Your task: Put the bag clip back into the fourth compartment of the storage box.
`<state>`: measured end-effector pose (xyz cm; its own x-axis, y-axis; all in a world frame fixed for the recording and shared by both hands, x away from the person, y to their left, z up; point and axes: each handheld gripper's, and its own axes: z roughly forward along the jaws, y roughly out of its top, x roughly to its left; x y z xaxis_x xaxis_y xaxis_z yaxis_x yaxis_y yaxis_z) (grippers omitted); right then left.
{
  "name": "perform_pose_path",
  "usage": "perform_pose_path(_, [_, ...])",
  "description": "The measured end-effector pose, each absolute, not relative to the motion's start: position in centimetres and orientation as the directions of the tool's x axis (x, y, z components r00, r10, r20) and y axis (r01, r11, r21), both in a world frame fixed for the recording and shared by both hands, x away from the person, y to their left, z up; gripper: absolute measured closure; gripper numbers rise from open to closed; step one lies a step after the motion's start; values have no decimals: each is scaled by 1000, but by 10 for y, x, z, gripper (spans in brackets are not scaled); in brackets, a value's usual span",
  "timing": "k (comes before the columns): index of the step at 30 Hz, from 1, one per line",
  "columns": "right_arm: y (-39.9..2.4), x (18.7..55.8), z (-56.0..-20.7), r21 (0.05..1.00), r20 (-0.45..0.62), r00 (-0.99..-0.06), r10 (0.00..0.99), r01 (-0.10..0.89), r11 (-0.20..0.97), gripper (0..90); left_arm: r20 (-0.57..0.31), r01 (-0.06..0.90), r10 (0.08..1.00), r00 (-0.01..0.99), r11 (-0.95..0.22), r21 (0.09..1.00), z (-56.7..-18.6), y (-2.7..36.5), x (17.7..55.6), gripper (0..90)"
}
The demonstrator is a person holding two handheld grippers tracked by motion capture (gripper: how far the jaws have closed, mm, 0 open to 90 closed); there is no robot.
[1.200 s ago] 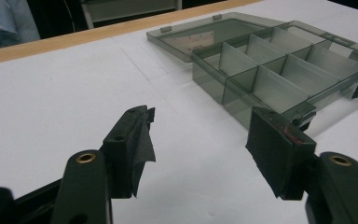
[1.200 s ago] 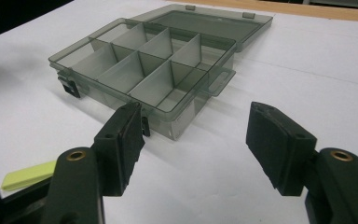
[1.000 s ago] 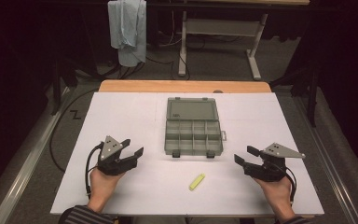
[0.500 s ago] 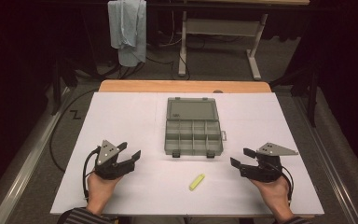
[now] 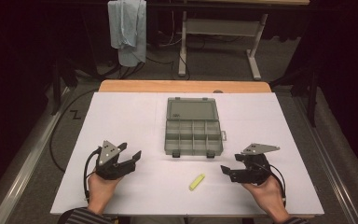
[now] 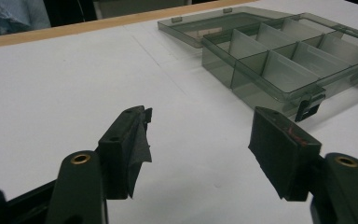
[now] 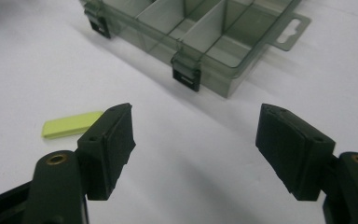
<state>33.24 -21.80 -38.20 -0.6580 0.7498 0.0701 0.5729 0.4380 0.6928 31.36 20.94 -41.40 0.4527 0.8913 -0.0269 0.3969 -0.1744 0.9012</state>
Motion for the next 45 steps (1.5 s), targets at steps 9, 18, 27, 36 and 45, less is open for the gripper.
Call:
perform_pose_path(9, [-189, 335, -386, 597, 58, -713, 699, 586, 548, 297, -29, 402, 891, 453, -175, 899, -415, 210, 314, 361])
perform_pose_path(18, [-169, 337, -389, 526, 56, -734, 677, 598, 605, 279, -43, 408, 892, 450, -163, 898, -416, 211, 315, 352])
perform_pose_path(27, [-151, 339, -390, 466, 56, -754, 655, 600, 650, 258, -39, 406, 890, 454, -167, 899, -416, 210, 315, 349])
perform_pose_path(36, [-130, 340, -391, 403, 48, -773, 633, 594, 696, 216, -33, 396, 889, 456, -170, 903, -415, 210, 313, 344])
perform_pose_path(45, [-113, 339, -392, 342, 35, -778, 628, 600, 723, 164, -32, 392, 889, 457, -169, 904, -415, 210, 313, 342])
